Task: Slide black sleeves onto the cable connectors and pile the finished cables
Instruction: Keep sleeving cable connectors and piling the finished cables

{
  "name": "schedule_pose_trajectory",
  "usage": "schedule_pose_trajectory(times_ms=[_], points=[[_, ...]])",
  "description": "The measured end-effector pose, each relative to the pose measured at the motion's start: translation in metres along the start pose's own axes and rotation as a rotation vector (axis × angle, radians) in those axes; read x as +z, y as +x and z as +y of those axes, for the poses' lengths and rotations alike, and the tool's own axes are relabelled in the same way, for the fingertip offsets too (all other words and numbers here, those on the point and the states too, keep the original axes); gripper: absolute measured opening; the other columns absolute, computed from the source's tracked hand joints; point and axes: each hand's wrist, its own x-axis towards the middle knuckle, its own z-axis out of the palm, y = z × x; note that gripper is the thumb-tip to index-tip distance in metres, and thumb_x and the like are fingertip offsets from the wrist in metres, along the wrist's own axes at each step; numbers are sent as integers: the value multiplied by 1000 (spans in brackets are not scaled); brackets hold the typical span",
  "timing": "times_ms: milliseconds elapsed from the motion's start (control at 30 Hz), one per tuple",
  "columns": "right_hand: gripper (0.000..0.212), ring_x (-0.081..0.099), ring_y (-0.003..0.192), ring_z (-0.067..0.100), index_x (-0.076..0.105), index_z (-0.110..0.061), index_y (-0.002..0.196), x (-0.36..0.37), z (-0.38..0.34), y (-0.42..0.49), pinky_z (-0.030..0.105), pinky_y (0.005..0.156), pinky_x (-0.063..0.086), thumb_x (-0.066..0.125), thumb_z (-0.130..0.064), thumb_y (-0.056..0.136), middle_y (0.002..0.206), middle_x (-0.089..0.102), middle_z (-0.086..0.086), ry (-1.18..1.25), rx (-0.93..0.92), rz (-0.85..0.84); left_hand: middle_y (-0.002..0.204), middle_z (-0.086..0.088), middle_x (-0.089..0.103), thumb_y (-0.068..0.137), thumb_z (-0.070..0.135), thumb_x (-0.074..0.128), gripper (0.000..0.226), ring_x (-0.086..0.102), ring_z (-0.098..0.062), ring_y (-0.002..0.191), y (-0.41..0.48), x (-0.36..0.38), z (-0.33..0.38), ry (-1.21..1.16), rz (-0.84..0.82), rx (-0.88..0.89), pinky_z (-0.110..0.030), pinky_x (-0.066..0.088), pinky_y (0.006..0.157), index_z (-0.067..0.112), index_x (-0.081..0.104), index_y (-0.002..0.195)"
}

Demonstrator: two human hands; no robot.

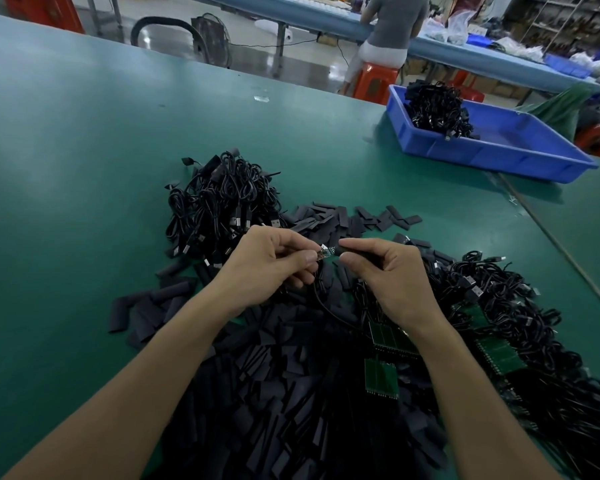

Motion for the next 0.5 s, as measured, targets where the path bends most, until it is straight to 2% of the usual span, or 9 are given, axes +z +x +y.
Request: schedule_pose_trajectory(times_ms=[133,333,500], points=[[25,69,81,-2,74,-37,98,-7,-5,3,14,75,51,77,-17,84,87,76,-18,-4,10,-114,77,-5,76,93,3,68,14,73,-18,69,-1,-3,2,-8,-42,-12,-21,57,62,15,74,91],[24,70,81,1,75,-31,102,-10,-12,4,15,76,52,77,-15,84,88,76,-16,-9,-8,-244,80,-6,77,91,4,70,14,74,-17,72,-2,-4,3,24,-83,-8,-20,56,63,18,75,91],[22,67,73,-3,75,-31,101,-3,-10,3,13,72,49,76,-15,86,82,75,-20,-17,-45,-204,76,-1,77,89,13,74,14,74,-19,72,-3,-3,1,54,-35,4,-24,56,62,19,67,100]])
